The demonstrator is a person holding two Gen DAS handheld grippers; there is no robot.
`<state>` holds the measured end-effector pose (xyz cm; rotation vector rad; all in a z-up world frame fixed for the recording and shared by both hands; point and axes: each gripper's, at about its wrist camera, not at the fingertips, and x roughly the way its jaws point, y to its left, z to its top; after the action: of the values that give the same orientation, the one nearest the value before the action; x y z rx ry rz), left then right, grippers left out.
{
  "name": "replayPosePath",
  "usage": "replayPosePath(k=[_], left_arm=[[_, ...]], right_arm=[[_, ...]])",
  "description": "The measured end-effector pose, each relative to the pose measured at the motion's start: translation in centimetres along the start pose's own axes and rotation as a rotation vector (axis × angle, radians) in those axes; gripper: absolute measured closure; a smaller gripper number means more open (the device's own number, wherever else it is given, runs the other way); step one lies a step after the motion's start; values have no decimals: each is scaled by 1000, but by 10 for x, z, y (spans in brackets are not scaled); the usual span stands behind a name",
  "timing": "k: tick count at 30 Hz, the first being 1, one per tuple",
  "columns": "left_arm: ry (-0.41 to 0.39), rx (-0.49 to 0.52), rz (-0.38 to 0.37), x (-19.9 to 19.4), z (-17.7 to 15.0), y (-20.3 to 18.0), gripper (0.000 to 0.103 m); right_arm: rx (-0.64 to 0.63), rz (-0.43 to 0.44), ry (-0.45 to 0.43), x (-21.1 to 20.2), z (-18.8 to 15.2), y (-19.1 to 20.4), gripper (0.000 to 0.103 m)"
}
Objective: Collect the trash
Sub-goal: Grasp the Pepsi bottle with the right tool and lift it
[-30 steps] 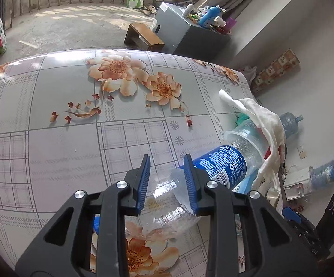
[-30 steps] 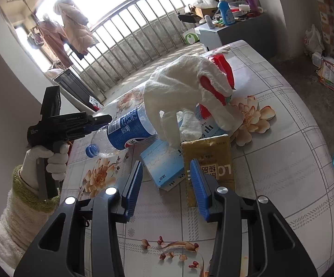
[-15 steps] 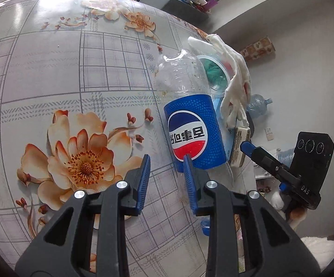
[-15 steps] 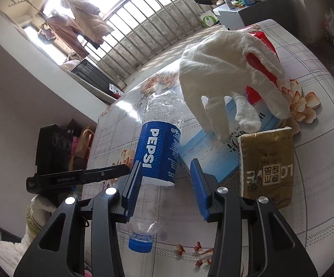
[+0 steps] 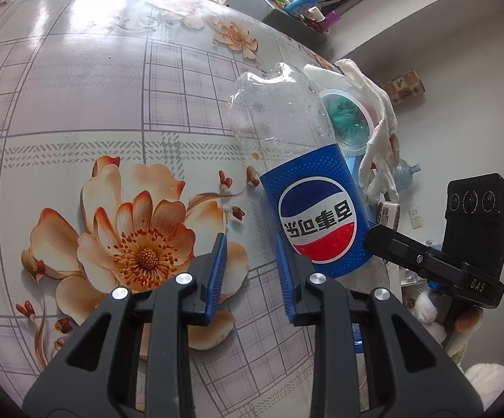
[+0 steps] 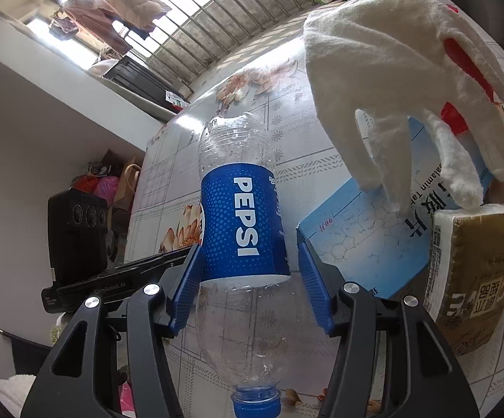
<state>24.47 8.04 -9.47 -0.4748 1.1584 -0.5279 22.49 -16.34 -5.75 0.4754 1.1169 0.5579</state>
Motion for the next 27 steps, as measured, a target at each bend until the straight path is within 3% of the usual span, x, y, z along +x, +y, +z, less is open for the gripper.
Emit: replayPosePath(k=[5,14,21,27], left_arm=[[-19,22,0,-4,-6,0,78],[-60,-1,-16,-33,-32,-9,78],[-92,67,-67,-69,-56,-55,78],[-67,148,-168,-57,-71,-115,78]], right_arm=[[-5,27,39,17,0,6,47],[-26,100,47,1,-12,10,48],[-77,160,-45,-60,-38,23,48],[-18,154,-151,-128,-73,-2,48]])
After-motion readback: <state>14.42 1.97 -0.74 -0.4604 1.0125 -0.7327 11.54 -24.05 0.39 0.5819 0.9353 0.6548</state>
